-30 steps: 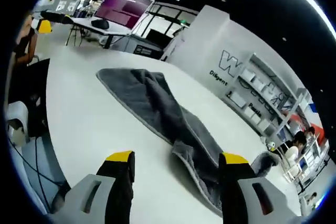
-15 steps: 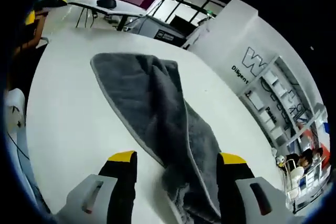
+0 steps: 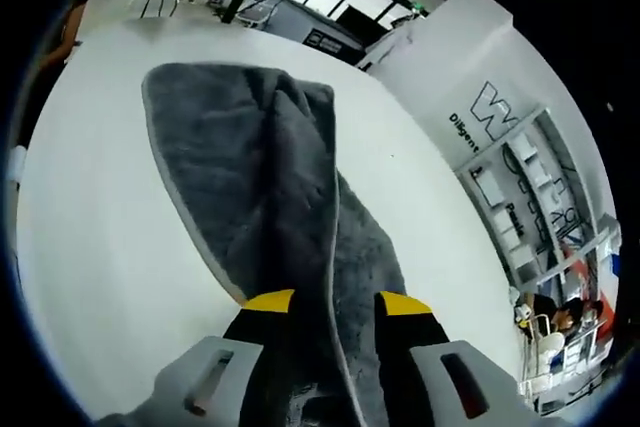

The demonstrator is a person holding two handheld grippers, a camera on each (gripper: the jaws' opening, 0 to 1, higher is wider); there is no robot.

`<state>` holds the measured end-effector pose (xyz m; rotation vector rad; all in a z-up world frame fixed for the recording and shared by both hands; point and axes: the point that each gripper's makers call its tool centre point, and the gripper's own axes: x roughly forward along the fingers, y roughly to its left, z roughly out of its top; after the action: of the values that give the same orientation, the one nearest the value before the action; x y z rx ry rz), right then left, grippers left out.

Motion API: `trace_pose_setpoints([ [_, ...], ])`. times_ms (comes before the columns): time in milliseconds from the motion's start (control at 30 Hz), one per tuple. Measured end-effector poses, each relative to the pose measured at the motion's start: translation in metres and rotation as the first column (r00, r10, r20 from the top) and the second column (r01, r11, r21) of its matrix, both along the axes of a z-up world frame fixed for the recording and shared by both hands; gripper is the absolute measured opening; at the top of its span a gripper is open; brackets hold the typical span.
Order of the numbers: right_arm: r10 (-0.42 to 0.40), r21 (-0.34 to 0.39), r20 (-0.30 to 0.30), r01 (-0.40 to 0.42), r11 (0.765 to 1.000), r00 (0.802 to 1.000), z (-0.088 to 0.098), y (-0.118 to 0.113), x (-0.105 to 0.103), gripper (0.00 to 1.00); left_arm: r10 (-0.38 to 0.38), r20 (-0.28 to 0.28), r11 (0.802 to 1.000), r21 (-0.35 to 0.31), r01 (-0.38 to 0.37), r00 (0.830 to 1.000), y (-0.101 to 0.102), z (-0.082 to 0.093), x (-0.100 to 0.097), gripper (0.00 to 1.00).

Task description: Open the folded towel by lifting each exposed corner and separating the folded layers until the towel lies flat within the target outline without major curled edges

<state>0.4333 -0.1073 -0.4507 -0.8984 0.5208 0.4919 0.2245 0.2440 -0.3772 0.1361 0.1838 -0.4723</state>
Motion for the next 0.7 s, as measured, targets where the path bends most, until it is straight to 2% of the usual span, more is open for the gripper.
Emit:
trace_pose_setpoints([
  [267,0.001,0.003,-0.016,-0.001,1.000,1.000,0.001,0.003,-0.007,0.19,0.008,0.000,1.000,-0.004,-0.008,1.000,0.002,0.000,0.001,0.84],
  [367,0.007,0.003,-0.021,-0.007,1.000,1.000,0.001,0.004,-0.010,0.13,0.005,0.001,1.000,-0.003,-0.005,1.000,0.000,0.000,0.001,0.84],
  [700,0.008,-0.026,0.007,-0.008,1.000,1.000,0.007,0.006,-0.013,0.06,-0.005,0.001,1.000,0.005,0.005,1.000,-0.003,-0.001,-0.001,0.84],
])
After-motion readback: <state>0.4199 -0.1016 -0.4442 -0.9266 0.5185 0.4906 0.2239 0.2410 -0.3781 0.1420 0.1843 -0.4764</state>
